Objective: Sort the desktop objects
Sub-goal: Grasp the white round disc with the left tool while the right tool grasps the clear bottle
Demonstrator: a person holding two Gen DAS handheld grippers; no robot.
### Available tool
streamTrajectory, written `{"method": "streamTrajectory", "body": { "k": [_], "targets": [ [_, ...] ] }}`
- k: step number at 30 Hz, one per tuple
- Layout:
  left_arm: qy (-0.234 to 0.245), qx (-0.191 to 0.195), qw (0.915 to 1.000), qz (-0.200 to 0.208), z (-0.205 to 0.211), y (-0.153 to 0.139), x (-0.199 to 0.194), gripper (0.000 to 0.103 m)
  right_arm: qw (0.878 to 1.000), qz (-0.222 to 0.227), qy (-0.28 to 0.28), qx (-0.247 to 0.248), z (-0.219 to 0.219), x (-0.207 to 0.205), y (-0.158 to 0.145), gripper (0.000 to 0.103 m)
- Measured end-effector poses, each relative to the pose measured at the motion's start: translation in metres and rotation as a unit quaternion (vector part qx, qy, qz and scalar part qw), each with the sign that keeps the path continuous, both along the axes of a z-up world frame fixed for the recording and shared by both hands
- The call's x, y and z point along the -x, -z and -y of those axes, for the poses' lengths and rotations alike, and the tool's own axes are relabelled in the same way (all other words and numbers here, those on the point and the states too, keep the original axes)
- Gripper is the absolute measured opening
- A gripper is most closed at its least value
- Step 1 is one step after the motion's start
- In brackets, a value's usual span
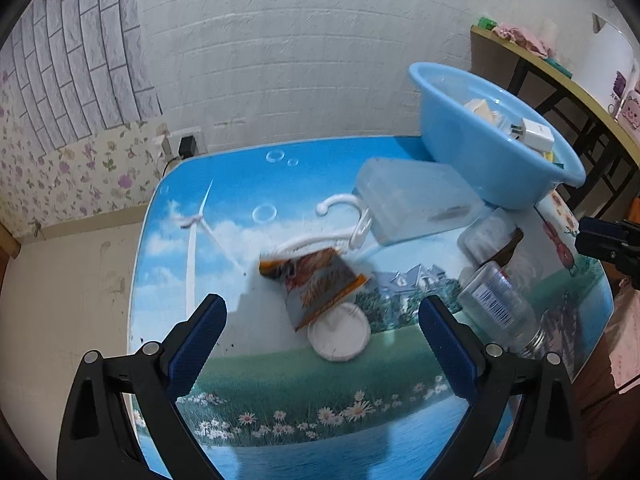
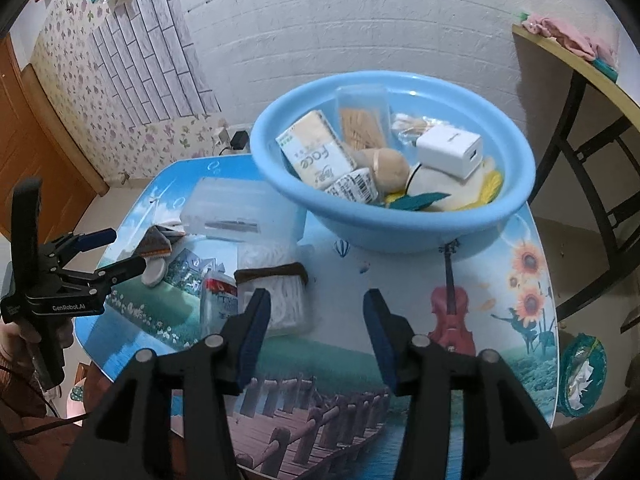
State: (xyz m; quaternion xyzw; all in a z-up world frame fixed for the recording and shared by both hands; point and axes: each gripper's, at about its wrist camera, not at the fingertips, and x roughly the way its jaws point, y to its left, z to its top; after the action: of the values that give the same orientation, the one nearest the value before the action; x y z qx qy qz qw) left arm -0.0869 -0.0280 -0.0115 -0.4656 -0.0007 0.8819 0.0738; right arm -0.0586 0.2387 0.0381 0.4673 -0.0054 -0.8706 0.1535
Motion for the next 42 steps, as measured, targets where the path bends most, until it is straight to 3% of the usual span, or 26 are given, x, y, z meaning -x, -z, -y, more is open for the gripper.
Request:
{"method": "streamTrajectory", "body": {
  "k": [10,15,17,19,26,27,30,42],
  "targets": [
    [0.000,0.000,0.9999,0.017,-0.003,0.017,-0.009,0.097,0.999,0.031,-0.009,-0.005,0.008,0.005,0.020,0.048],
    [-0.004,-0.001,0.9999,0.016,-0.002,0.022,-0.012,0.097,0.999,0.018,-0.031,0.005,0.016,0.000,0.014,0.048],
    [0.002,-0.002,0.9999,0.015,-0.003,0.024,-0.012,0.087,0.999,0.013,-0.048,0.006,0.024,-0.004,0.011,0.048],
    [0.008,0.006,0.9998,0.015,-0.005,0.026,-0.012,0.070,0.998,0.013,-0.061,0.004,0.031,-0.006,0.011,0.048],
    [0.024,0.022,0.9995,0.002,-0.008,0.029,-0.008,0.055,0.994,0.026,-0.108,0.001,0.053,-0.017,0.014,0.048],
    [0.025,0.023,0.9994,0.000,-0.008,0.028,-0.008,0.046,0.993,0.030,-0.112,0.002,0.055,-0.018,0.015,0.048],
    [0.035,0.016,0.9993,-0.002,-0.008,0.027,-0.010,0.038,0.992,0.042,-0.119,0.002,0.060,-0.020,0.018,0.048],
    [0.032,0.007,0.9994,-0.014,0.005,0.020,-0.023,0.037,0.989,0.079,-0.125,-0.026,0.080,-0.023,0.036,0.048]
  ]
}}
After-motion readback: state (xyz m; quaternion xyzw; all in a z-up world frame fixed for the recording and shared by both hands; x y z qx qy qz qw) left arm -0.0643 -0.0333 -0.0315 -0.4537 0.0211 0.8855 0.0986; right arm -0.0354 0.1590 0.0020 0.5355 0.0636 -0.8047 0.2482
